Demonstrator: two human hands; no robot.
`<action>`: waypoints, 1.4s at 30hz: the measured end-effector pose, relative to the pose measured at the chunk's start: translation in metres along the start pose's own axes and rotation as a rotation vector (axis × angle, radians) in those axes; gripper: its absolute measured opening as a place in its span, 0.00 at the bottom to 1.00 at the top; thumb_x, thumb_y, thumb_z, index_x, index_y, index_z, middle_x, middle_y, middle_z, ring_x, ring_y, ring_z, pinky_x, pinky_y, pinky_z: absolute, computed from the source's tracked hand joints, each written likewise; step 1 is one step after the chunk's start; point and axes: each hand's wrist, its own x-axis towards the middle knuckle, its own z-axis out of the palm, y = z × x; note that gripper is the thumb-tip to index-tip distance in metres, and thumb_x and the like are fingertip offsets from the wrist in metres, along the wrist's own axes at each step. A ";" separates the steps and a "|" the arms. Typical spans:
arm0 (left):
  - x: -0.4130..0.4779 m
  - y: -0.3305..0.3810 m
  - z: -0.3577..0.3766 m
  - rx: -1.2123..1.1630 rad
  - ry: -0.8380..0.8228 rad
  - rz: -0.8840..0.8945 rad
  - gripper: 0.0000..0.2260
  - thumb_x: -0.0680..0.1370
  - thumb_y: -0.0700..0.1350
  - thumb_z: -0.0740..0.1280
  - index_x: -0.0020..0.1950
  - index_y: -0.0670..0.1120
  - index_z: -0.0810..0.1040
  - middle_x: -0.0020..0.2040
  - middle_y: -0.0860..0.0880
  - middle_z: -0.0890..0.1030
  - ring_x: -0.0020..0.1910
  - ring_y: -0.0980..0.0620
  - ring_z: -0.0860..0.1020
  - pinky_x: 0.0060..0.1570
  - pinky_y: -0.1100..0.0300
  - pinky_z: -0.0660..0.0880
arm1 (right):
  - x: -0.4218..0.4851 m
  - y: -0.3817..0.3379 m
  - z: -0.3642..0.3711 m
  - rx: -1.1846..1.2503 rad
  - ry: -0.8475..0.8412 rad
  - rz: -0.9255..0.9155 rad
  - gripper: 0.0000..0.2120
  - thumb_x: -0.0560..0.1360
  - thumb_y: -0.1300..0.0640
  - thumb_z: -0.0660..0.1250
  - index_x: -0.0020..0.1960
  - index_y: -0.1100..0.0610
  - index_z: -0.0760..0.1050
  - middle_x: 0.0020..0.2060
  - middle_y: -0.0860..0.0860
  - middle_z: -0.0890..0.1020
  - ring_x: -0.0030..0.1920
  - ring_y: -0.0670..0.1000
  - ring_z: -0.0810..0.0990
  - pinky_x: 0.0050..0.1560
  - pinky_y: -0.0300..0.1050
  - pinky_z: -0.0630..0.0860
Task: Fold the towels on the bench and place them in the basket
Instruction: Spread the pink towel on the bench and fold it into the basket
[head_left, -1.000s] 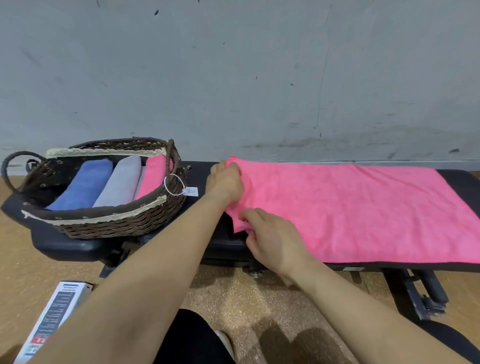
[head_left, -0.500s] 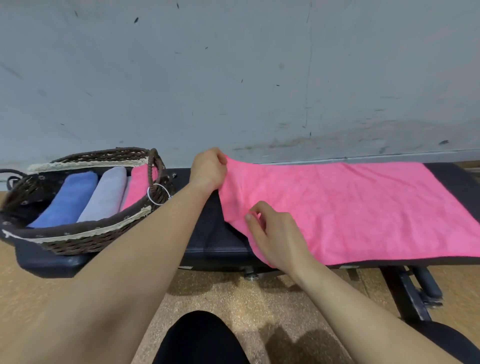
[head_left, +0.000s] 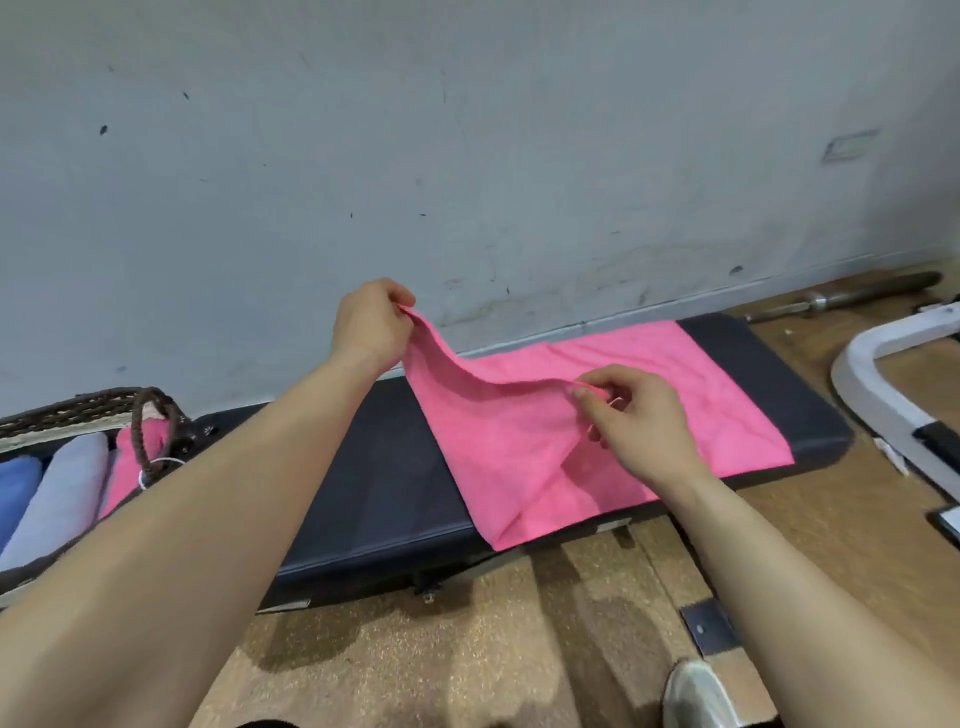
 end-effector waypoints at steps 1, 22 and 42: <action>0.002 0.012 0.006 -0.003 0.000 0.035 0.12 0.76 0.36 0.63 0.54 0.46 0.83 0.46 0.49 0.82 0.49 0.48 0.80 0.50 0.60 0.73 | 0.001 0.005 -0.013 -0.024 0.015 0.043 0.05 0.75 0.58 0.71 0.41 0.50 0.82 0.29 0.48 0.83 0.29 0.48 0.82 0.37 0.49 0.79; 0.033 0.214 0.235 0.097 -0.236 0.480 0.08 0.77 0.46 0.64 0.52 0.54 0.81 0.53 0.48 0.81 0.55 0.43 0.78 0.51 0.51 0.76 | 0.009 0.095 -0.151 -0.789 0.083 0.573 0.05 0.72 0.49 0.62 0.41 0.49 0.73 0.39 0.46 0.77 0.40 0.51 0.78 0.37 0.44 0.72; 0.003 0.183 0.257 -0.324 -0.393 0.305 0.10 0.73 0.44 0.74 0.40 0.53 0.74 0.39 0.59 0.78 0.41 0.62 0.76 0.41 0.67 0.67 | 0.040 0.096 -0.120 -0.626 0.081 0.358 0.17 0.77 0.51 0.63 0.65 0.49 0.72 0.61 0.50 0.73 0.62 0.55 0.72 0.56 0.55 0.75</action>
